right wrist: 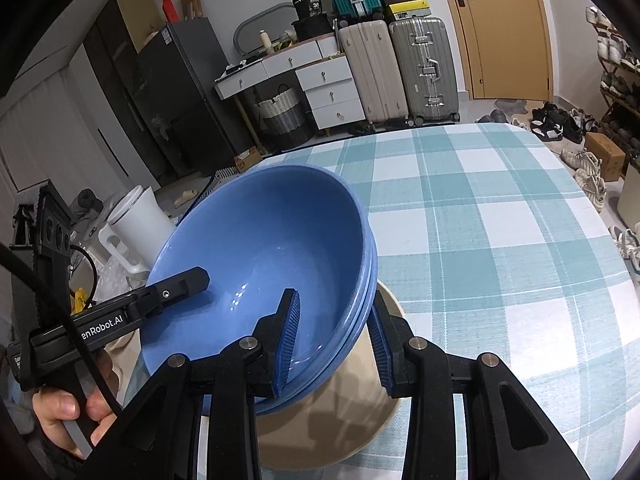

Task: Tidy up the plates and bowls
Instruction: 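Carry the bowl stack with both tools over the cream plates and lower it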

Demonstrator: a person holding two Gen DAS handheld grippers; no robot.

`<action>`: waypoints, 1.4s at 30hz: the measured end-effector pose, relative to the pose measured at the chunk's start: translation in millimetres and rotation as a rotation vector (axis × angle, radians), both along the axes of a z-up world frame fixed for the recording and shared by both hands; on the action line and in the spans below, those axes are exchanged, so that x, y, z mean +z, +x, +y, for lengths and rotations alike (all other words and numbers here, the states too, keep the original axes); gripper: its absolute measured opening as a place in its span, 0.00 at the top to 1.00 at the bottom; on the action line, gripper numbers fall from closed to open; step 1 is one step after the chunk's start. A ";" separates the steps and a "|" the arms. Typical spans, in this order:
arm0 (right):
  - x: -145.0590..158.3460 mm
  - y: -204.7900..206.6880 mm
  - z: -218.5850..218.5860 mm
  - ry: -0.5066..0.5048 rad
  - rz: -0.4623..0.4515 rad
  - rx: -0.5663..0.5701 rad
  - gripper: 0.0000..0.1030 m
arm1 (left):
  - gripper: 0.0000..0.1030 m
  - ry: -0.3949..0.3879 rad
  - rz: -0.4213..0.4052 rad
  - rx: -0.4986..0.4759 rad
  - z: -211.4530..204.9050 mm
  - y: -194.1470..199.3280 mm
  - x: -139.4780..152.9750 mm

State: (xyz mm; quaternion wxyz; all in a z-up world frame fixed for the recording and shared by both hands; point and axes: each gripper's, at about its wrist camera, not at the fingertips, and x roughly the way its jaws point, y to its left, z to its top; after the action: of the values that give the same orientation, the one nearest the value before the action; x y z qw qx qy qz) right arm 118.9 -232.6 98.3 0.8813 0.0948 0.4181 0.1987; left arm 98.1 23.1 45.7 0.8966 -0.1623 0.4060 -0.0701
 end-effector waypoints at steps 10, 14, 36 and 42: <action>-6.2 7.5 3.8 -0.017 0.021 -0.004 0.66 | 0.78 -0.016 0.031 -0.001 4.2 15.2 -17.0; -6.4 11.0 5.4 -0.023 0.022 -0.004 0.66 | 0.78 -0.020 0.030 0.002 4.8 18.2 -18.8; -9.9 19.6 5.7 -0.017 0.029 0.004 0.65 | 0.78 -0.005 0.024 -0.003 4.7 33.7 -26.4; -9.0 18.7 6.9 -0.037 0.022 0.025 0.58 | 0.64 0.045 0.014 0.005 4.3 30.0 -20.9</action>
State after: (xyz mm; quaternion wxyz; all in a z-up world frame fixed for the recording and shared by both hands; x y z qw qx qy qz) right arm 137.6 -225.7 89.3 0.8757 0.0757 0.4325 0.2008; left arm 128.1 27.3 24.9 0.8974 -0.1434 0.4133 -0.0576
